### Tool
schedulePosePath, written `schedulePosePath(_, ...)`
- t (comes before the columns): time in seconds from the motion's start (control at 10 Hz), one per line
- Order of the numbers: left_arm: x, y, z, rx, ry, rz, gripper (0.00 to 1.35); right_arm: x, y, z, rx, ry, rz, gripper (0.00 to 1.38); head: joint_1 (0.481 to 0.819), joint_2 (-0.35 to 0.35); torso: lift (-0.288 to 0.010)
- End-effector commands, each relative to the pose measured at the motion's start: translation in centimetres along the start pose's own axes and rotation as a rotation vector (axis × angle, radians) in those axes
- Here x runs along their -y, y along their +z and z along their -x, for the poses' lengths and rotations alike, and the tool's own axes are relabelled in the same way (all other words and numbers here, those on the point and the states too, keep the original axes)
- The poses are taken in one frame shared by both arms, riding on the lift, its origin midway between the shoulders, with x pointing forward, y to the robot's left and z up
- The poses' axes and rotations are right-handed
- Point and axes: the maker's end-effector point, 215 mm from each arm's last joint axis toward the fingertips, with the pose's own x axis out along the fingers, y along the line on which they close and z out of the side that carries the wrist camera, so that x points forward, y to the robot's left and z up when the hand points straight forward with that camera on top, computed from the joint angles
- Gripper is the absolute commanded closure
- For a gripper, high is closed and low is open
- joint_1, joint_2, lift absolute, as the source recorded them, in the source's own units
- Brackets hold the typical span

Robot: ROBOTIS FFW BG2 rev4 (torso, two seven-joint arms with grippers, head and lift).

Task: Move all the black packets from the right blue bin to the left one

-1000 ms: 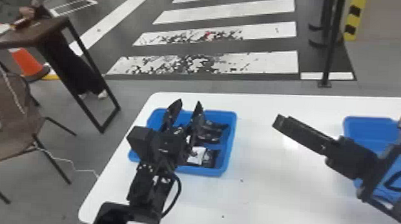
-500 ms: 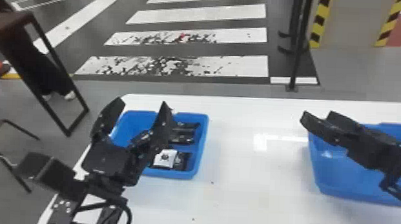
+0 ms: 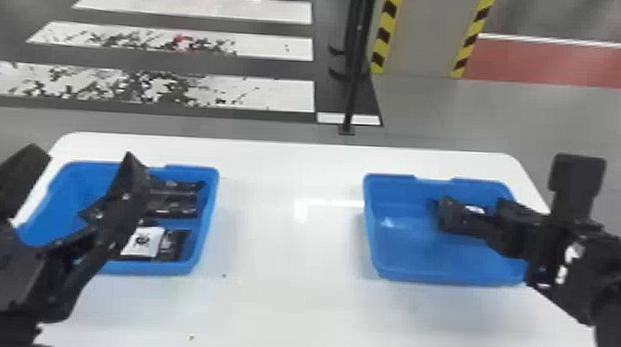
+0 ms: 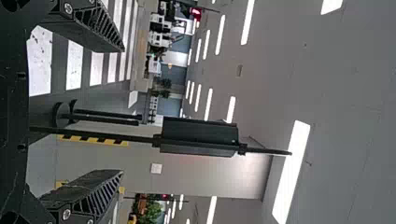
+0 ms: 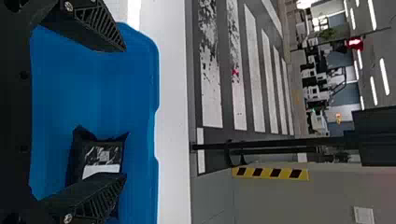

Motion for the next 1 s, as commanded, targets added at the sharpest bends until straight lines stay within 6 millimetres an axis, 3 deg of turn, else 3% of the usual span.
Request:
schedulePosePath(0.0,0.0,-0.2,0.2,-0.007,-0.002,-0.001,0.12,1.8,-2.5,-0.9,-0.039,-0.053,-0.038,0.08,0.695,-0.080,-0.140)
schedulePosePath(0.2,0.3,-0.4,0.2,-0.012,-0.013,0.002,0.12,4.1,-5.6,-3.2,-0.081,-0.097,-0.129,0.08,0.695,-0.114,-0.140)
schedulePosePath(0.3,0.4,-0.3,0.1,-0.010,-0.015,0.003,0.12,4.9,-6.2,-4.3,-0.096,-0.103,-0.148,0.08,0.695,-0.118,-0.140)
schedulePosePath(0.6,0.1,-0.2,0.3,-0.007,-0.011,-0.001,0.12,7.0,-6.7,-6.2,-0.114,-0.134,-0.173,0.08,0.695,-0.142,-0.140)
schedulePosePath(0.9,-0.1,-0.4,0.5,-0.011,-0.006,-0.003,0.12,9.6,-5.6,-8.0,-0.088,-0.178,-0.192,0.08,0.695,-0.158,-0.140)
